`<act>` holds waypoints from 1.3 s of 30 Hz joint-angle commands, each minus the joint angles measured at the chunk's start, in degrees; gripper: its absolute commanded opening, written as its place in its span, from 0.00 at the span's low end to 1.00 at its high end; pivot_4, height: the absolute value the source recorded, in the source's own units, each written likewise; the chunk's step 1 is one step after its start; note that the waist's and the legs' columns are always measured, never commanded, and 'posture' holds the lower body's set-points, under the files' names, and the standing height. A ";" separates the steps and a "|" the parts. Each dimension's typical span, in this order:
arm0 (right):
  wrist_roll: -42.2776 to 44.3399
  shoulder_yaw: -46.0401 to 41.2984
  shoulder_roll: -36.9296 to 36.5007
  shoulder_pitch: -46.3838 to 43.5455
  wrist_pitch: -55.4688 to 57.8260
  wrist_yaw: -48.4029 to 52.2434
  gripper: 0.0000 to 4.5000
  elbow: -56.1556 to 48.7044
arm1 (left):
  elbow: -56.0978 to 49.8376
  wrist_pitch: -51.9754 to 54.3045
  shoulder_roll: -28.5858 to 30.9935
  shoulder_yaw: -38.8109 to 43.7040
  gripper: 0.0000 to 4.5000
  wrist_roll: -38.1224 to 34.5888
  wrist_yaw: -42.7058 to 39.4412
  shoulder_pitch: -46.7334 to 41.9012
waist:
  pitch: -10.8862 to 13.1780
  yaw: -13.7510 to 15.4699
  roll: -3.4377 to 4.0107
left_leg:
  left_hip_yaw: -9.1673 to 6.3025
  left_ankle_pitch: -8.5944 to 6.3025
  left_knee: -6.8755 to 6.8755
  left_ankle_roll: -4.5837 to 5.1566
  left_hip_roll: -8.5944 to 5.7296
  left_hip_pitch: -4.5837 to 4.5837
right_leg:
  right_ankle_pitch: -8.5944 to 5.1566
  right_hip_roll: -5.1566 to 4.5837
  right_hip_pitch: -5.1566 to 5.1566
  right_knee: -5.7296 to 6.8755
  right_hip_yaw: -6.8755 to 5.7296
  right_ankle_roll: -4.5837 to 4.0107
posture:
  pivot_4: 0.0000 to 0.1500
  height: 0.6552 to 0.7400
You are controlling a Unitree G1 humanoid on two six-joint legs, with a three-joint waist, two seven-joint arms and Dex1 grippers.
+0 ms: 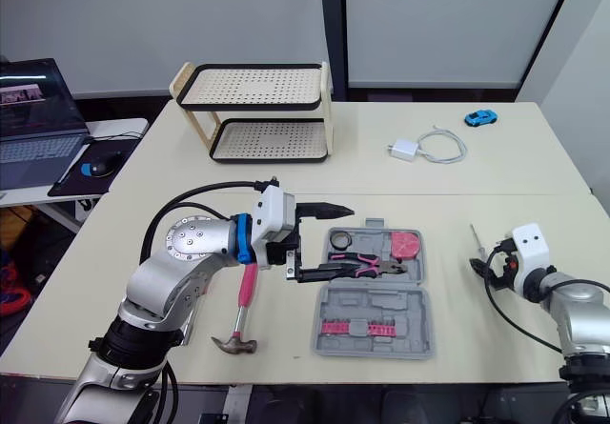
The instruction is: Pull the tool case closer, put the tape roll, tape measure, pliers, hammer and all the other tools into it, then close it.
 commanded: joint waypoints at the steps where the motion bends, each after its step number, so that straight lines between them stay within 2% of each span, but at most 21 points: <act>1: -1.12 -0.46 1.24 -1.96 -1.44 -2.64 1.00 2.22 | -1.45 -0.75 -0.16 -0.14 1.00 0.05 0.38 0.06 | 0.00 0.00 0.00 | 0.00 0.00 0.00 0.00 0.00 0.00 | 0.00 0.00 -0.01 0.00 0.00 0.00 | 1.00 1.00; 3: -1.79 -0.05 1.74 -2.56 -1.98 -3.43 1.00 3.40 | -1.48 -0.82 -0.15 -0.23 1.00 0.10 0.46 0.14 | -0.02 -0.10 0.03 | 0.01 0.00 0.00 -0.01 0.02 0.01 | 0.00 0.01 -0.01 0.01 0.01 0.00 | 1.00 1.00; 6: -2.11 0.32 2.54 -3.14 -1.75 -4.10 0.87 4.37 | -2.04 -0.50 0.08 -0.46 1.00 -0.05 0.69 0.38 | -0.01 -0.15 0.02 | 0.02 0.00 0.01 -0.01 0.02 0.02 | 0.00 0.02 -0.01 0.03 0.02 -0.01 | 1.00 1.00; 16: -2.19 -0.50 3.64 -2.57 1.48 -6.72 0.10 3.83 | -2.64 0.08 0.27 -0.59 1.00 -0.10 0.91 0.55 | -0.03 0.01 0.01 | -0.02 0.00 0.07 0.00 0.01 0.02 | 0.01 0.01 0.04 0.03 0.00 0.00 | 1.00 1.00; 17: -2.14 -0.52 3.69 -2.38 1.74 -6.92 0.06 3.51 | -2.69 0.12 0.27 -0.59 1.00 -0.11 0.94 0.56 | -0.03 0.03 0.00 | -0.03 0.00 0.08 0.00 0.00 0.02 | 0.01 0.01 0.05 0.03 -0.01 0.00 | 1.00 1.00; 25: 0.09 -2.98 5.02 1.13 5.32 -8.67 0.06 -3.20 | -4.10 0.91 0.27 -0.68 1.00 -1.00 0.69 1.16 | -0.03 0.23 0.01 | -0.05 0.00 0.09 0.00 -0.01 0.00 | 0.01 0.01 0.06 0.02 -0.01 0.01 | 1.00 1.00; 30: 3.78 -5.40 6.19 6.43 11.23 -9.21 0.06 -15.19 | -3.85 -0.42 1.57 -0.33 1.00 -1.70 -2.01 2.82 | -0.04 0.14 0.03 | -0.05 0.00 0.04 0.00 0.01 -0.01 | 0.01 0.01 0.01 0.02 0.00 0.01 | 1.00 1.00; 35: 7.24 -7.81 9.65 17.06 20.36 -13.27 0.06 -34.13 | -6.11 -0.57 3.31 0.31 1.00 -3.64 -4.60 6.51 | -0.08 0.16 0.09 | -0.09 -0.01 -0.05 0.01 0.01 -0.03 | 0.01 0.01 -0.06 0.02 0.01 0.01 | 1.00 1.00; 39: 8.14 -8.52 13.41 21.55 23.77 -16.89 0.06 -41.81 | -8.02 -1.52 5.01 0.07 1.00 -3.92 -6.17 9.11 | -0.09 0.13 0.11 | -0.11 -0.01 -0.04 0.03 -0.01 -0.01 | 0.01 0.02 -0.07 0.04 0.07 0.01 | 1.00 1.00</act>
